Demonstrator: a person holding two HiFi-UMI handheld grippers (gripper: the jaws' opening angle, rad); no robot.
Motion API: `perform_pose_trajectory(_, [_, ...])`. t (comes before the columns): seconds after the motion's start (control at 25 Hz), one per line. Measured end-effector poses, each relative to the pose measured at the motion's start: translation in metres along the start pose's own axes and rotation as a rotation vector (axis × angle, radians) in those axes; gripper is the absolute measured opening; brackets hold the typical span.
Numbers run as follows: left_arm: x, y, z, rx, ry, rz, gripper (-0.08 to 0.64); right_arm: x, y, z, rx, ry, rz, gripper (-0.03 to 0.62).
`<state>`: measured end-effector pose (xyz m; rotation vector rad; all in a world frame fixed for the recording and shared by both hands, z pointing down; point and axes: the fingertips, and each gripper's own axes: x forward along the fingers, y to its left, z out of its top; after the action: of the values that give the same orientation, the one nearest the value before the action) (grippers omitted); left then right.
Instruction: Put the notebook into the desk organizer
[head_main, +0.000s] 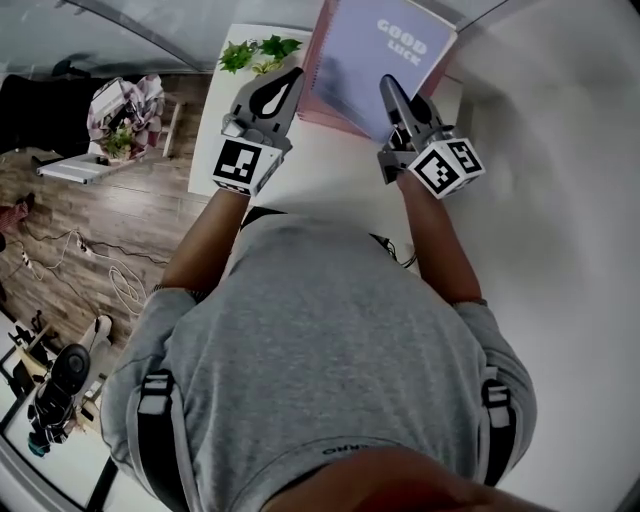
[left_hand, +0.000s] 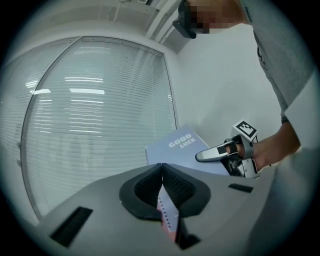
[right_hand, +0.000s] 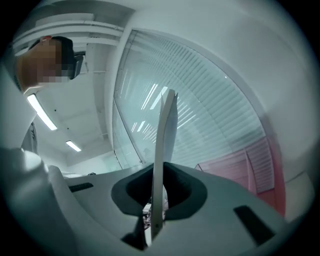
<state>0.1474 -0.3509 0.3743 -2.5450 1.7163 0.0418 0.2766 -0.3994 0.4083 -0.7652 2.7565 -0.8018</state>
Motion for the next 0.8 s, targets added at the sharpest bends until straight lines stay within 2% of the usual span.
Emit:
perform_pose_trajectory(0.12, [0.005,0.004,-0.007,-0.020,0.016,0.027,0.020,0.011,-0.016,-0.006,0.098,0.041,0.022,0.038])
perform_pose_trajectory(0.24, [0.008,0.006,-0.003,0.005,0.001,0.042,0.020,0.019,-0.026,-0.012,0.184,0.084,0.032,0.038])
perform_pose_trajectory(0.52, [0.007,0.014,-0.013,0.015,0.020,0.029,0.020,0.044,-0.037,-0.025,0.304,0.191,0.043,0.040])
perform_pose_trajectory(0.8, [0.011,0.017,-0.020,0.000,0.024,-0.007,0.020,0.057,-0.058,-0.043,0.328,0.281,-0.034,0.043])
